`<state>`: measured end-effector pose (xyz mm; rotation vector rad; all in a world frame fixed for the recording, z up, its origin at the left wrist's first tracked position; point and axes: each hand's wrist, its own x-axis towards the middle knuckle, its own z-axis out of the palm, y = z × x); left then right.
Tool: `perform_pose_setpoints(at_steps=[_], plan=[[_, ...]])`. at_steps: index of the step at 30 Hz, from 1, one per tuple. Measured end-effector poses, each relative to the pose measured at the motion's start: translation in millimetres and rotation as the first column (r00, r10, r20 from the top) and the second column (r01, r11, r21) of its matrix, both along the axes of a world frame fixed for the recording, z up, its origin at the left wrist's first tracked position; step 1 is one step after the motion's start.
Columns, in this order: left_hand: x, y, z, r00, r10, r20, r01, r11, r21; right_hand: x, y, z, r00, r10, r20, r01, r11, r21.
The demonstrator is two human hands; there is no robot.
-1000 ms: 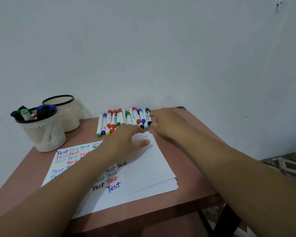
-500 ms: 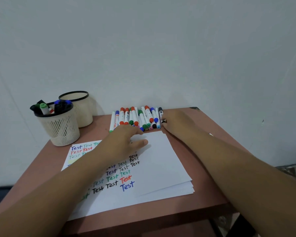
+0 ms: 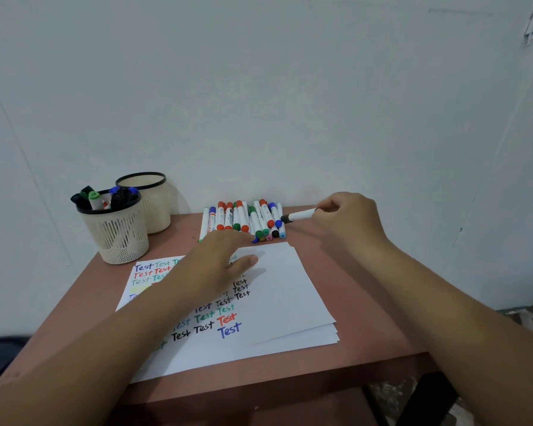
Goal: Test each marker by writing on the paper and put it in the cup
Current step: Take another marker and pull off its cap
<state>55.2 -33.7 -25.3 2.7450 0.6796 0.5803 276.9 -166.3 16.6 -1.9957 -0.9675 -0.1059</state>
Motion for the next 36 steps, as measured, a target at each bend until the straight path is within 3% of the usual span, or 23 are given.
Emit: perform_pose_setpoints(at_steps=[4,11,13,16,21,24,27,32,36], plan=[[-3,-5,2,0.992,-0.026,0.122,0.020,0.998,0.057,-22,-24,15,0.964,0.092,-0.249,-0.041,0.978,0.203],[-7,-18,13,0.955,-0.015,0.295,0.016,1.000,-0.001,-59,-22,10,0.762,0.349,-0.546,-0.089,0.891,0.446],[-9,-17,15,0.964,-0.012,0.267,0.000,0.999,0.044,-67,-15,3,0.700,0.406,-0.587,-0.090,0.866,0.492],[-14,-18,15,0.991,0.024,0.129,-0.022,1.000,-0.016,-78,-5,-5,0.603,0.477,-0.640,-0.056,0.825,0.563],[-29,-15,12,0.977,-0.036,0.211,0.057,0.994,-0.095,-101,1,-9,0.290,0.658,-0.695,-0.141,0.748,0.649],[-31,-16,10,0.980,-0.002,0.199,0.013,0.998,-0.054,-110,6,-15,0.389,0.620,-0.682,-0.270,0.784,0.559],[-34,-19,8,0.959,0.030,0.283,-0.013,0.998,-0.063,-114,8,-21,0.484,0.587,-0.649,-0.263,0.805,0.531],[-46,-16,4,0.926,0.042,0.375,0.080,0.949,-0.305,-120,4,-25,0.592,0.597,-0.542,-0.313,0.789,0.529],[-65,-4,-4,0.978,0.074,0.194,-0.028,0.973,-0.229,-110,4,-21,0.525,0.588,-0.615,-0.190,0.786,0.589]])
